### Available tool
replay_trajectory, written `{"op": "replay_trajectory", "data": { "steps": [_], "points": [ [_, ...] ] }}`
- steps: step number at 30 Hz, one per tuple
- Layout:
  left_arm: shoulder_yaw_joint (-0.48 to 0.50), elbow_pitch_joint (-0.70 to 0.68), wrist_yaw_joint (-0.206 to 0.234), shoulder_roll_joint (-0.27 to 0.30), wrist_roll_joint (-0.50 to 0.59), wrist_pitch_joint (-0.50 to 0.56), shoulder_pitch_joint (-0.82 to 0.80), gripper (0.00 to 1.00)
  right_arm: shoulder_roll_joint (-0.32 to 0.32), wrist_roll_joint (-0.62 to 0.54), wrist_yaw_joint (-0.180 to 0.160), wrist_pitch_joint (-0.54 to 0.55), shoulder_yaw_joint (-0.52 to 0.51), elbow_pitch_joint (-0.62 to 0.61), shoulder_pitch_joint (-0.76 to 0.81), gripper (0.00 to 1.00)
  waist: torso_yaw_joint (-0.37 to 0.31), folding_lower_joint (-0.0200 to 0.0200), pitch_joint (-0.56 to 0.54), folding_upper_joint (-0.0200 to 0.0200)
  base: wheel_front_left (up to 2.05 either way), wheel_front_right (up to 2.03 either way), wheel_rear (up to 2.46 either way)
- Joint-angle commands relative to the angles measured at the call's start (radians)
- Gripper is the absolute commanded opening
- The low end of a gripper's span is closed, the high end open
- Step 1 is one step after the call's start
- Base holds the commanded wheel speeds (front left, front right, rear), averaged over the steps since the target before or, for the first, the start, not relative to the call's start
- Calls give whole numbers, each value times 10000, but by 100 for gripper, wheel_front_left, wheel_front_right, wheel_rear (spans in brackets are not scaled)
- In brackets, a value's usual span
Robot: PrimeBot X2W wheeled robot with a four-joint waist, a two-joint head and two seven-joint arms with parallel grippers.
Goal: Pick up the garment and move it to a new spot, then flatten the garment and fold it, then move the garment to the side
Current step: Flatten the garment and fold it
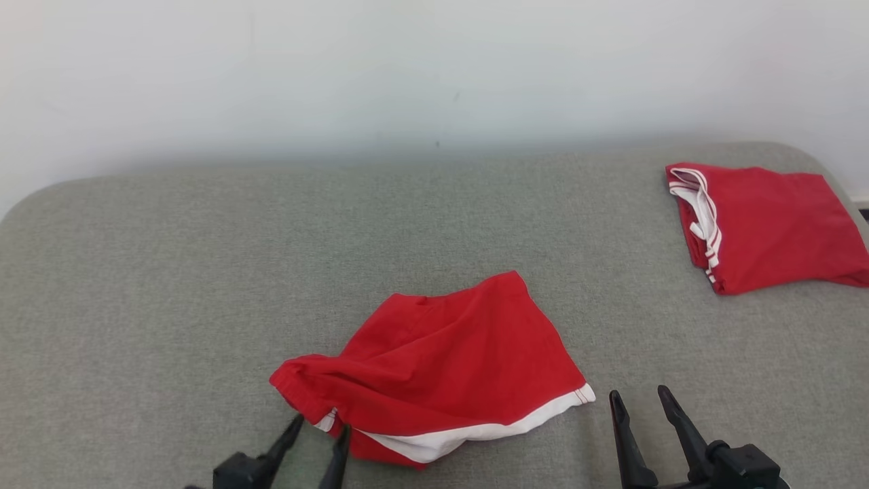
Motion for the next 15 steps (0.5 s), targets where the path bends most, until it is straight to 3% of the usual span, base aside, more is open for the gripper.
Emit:
{"op": "replay_trajectory", "data": {
  "steps": [1,15],
  "points": [
    [-4,-111,27,-71,-13,-28,289,100,57,51,-29,-12,1,0,133,100,254,1,-261,-1,0,0,0],
    [268,97,29,145,4,-28,633,100,-134,153,-29,-12,160,4,58,100,164,1,-180,-1,0,0,0]
  ]
}}
